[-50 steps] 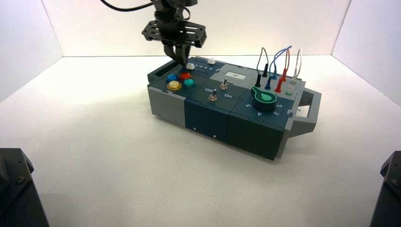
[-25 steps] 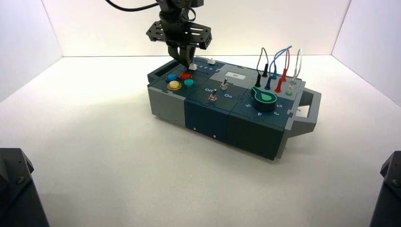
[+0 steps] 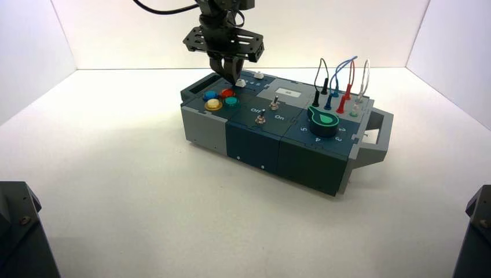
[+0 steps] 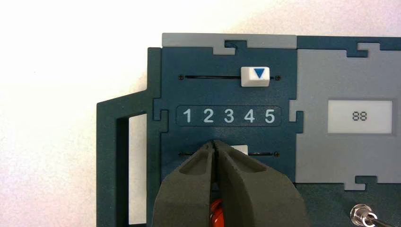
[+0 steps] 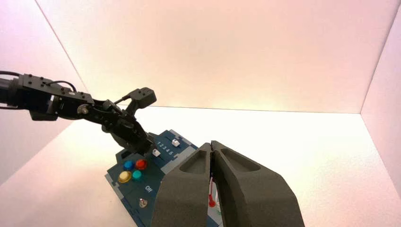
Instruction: Move the bottom slider to position 4.
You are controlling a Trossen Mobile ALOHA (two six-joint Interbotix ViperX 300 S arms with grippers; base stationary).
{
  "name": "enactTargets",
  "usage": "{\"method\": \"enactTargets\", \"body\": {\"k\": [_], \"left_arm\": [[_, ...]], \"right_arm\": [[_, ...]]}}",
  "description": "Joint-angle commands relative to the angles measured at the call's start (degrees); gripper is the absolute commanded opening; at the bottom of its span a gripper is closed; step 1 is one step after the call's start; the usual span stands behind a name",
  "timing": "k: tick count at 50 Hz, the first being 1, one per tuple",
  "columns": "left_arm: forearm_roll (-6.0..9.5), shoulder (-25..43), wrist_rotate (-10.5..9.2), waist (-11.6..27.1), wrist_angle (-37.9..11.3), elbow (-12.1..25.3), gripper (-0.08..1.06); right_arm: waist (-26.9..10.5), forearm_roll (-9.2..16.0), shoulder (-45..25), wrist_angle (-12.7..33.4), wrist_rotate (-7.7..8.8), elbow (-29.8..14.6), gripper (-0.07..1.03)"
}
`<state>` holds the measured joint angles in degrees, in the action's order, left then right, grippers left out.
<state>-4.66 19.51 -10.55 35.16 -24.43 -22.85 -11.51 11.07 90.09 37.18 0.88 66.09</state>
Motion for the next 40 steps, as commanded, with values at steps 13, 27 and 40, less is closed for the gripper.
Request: {"method": "enactTargets", "body": {"k": [13, 27, 40], "left_arm": [[0.18, -2.0, -0.26, 1.7, 0.1, 1.2, -0.03], [0.09, -2.3, -0.18, 1.8, -0.2, 1.2, -0.03], [0.09, -2.4, -0.26, 1.8, -0.2, 1.2, -0.03]], "right_arm": [[-0.1, 0.0, -0.4, -0.5, 0.00, -0.7, -0.02], [-0.1, 0.0, -0.4, -0.5, 0.00, -0.6, -0.02], [-0.1, -0.1, -0.4, -0.5, 0.00, -0.6, -0.02]]}}
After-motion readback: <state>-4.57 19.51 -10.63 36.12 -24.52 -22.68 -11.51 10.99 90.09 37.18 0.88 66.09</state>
